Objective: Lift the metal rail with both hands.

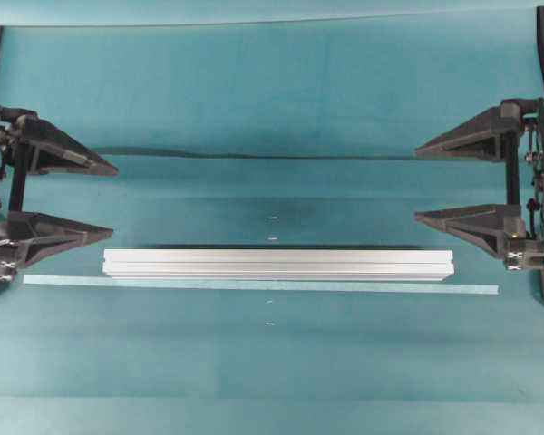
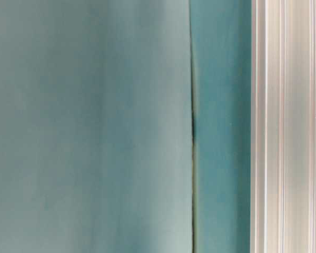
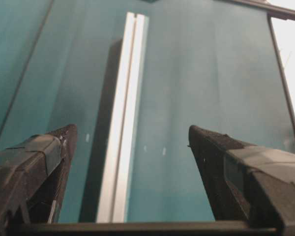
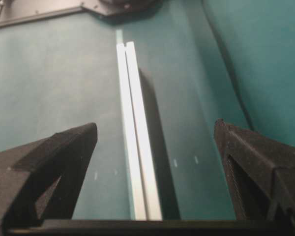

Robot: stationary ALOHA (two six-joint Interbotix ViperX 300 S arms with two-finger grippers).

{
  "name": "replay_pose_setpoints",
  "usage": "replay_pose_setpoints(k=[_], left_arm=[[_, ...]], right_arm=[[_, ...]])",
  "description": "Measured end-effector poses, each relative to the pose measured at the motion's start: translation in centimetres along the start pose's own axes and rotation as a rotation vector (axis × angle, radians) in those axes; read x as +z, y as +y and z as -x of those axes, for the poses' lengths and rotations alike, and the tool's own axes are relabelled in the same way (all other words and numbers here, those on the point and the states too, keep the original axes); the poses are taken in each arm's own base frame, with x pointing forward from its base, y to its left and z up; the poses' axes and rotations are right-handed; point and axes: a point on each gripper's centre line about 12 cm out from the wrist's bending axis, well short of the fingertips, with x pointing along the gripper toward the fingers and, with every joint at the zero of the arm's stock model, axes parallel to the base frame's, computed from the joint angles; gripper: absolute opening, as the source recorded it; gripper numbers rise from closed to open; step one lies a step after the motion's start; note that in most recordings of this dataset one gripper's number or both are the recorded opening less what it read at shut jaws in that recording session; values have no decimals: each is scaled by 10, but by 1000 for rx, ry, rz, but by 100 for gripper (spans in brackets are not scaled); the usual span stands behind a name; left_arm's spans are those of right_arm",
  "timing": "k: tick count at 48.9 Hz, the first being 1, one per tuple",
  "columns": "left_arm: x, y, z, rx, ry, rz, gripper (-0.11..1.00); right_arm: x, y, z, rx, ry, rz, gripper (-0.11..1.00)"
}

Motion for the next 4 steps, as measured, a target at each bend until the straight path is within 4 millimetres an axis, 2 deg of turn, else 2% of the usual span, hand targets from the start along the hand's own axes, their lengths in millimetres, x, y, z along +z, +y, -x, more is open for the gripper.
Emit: replay_pose_setpoints(k=[4], left_arm=[[0,0,0,-2,-1,0,92]], right_arm=[[-3,-1,0,-1,8,-20,97]])
